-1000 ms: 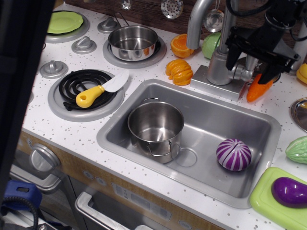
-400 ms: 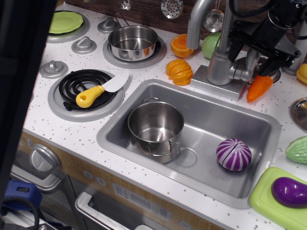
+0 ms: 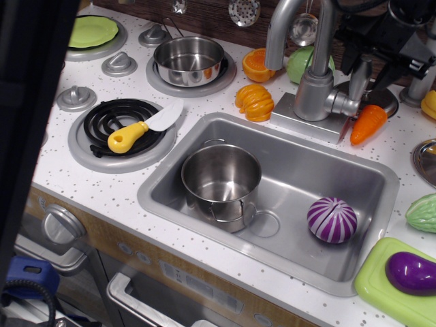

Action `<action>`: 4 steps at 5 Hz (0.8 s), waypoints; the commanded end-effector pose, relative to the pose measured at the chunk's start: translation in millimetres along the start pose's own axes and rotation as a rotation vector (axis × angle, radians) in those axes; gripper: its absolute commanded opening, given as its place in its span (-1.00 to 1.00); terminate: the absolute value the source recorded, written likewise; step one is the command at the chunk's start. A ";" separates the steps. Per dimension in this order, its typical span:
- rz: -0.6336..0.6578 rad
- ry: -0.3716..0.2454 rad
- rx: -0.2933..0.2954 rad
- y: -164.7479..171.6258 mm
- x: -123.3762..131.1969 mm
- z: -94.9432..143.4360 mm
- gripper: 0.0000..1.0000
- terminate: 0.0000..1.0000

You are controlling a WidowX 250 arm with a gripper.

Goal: Turn lever vertical to front

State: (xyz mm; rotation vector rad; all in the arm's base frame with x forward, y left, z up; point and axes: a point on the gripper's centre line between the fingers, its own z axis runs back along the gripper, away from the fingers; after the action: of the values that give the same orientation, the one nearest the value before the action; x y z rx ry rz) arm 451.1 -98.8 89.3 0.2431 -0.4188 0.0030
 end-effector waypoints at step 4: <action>0.159 0.122 -0.082 -8.0 -19.3 17.0 -1.00 -1.00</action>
State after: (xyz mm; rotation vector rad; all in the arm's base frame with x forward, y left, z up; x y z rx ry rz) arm 425.5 -101.5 79.0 0.1391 -0.2574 0.1745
